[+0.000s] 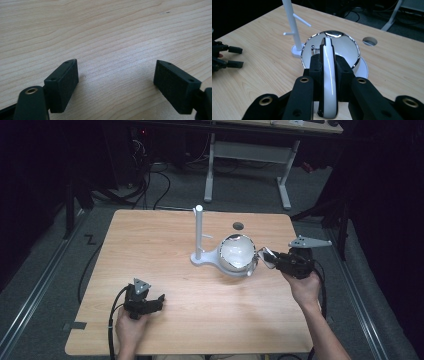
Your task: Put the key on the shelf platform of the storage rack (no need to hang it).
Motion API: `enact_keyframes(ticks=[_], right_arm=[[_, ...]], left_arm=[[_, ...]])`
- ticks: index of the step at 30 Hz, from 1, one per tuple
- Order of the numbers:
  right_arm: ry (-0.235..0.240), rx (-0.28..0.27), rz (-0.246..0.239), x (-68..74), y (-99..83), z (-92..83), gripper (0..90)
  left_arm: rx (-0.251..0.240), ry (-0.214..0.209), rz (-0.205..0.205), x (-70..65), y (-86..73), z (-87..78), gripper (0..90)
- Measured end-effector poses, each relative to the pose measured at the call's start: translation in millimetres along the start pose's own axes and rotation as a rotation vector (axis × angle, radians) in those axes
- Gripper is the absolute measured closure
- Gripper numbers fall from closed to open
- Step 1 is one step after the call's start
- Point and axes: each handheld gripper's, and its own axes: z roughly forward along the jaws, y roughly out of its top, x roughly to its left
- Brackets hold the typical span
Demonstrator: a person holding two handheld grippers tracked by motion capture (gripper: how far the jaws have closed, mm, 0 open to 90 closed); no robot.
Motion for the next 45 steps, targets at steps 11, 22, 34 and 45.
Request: enact_keyframes(ticks=[11,22,34,45], right_arm=[[0.002,-0.024,-0.019,1.5,25.5,3.0,79.2],[0.006,-0.006,-0.018,0.6,33.8,17.0,79.2],[0.007,0.038,-0.009,-1.6,30.1,37.6,79.2],[0.003,0.076,-0.016,-1.1,26.5,52.5,79.1]], left_arm=[[0.000,0.000,0.000,0.1,0.0,0.0,20.2],[0.000,-0.001,0.000,0.1,0.0,0.0,20.2],[0.001,0.003,0.003,-0.4,0.1,0.2,20.2],[0.001,0.003,0.003,-0.4,0.1,0.2,20.2]])
